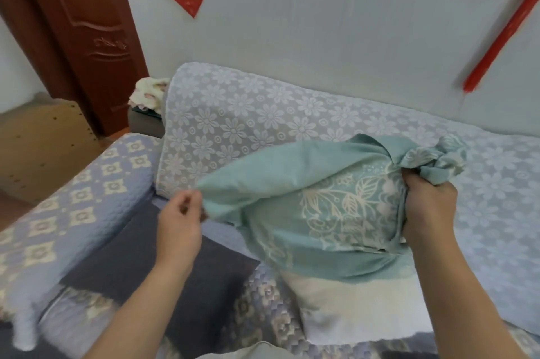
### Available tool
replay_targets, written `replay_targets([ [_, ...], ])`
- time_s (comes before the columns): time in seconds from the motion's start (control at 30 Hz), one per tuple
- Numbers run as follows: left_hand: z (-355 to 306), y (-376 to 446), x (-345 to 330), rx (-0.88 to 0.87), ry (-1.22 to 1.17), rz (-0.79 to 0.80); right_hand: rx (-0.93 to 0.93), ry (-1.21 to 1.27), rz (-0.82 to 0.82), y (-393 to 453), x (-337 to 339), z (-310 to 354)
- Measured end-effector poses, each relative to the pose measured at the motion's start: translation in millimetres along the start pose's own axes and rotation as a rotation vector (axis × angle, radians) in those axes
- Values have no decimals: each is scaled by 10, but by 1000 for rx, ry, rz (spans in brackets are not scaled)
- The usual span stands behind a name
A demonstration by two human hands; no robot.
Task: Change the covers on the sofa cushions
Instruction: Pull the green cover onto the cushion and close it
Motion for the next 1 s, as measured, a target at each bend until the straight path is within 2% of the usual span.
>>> replay_targets([
  [0.1, 736, -244, -95, 301, 67, 150, -19, 53, 32, -114, -83, 51],
  [0.13, 827, -337, -191, 317, 87, 237, -10, 60, 39, -148, -102, 86],
  [0.23, 724, -611, -513, 196, 149, 481, 12, 75, 34, -225, -100, 163],
  [0.3, 539, -675, -660, -23, 239, 560, 8, 98, 18, -271, -92, 184],
  [0.4, 261, -740, -830, -615, 574, 515, -6, 148, -4, -338, -65, 198],
  [0.43, 260, -797, -882, -759, 672, 520, -14, 158, -9, -351, -57, 185],
  [0.53, 267, -839, -990, -880, 771, 449, -44, 175, 4, -392, -69, 184],
  [0.73, -376, -782, -1037, -1179, 561, 107, -93, 221, 54, -445, -122, 226],
  [0.83, -508, -698, -1093, -1151, 536, 49, -165, 280, 120, -523, -217, 210],
  [0.87, -472, -562, -1072, -1061, 552, 21, -184, 297, 140, -544, -236, 206],
  [0.97, -196, 27, -762, -591, 597, -94, -219, 328, 187, -594, -229, 301],
  [1.0, -86, 171, -657, -485, 634, -114, -229, 338, 190, -608, -203, 350],
])
Point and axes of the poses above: each hand's wrist, its own y-axis towards the middle knuckle, its own x-axis out of the back of the hand, z = x × y, the point moved 7 cm from there along y, towards the middle knuckle, and after that the axes turned 6 degrees about -z, right-handed, at the moved point
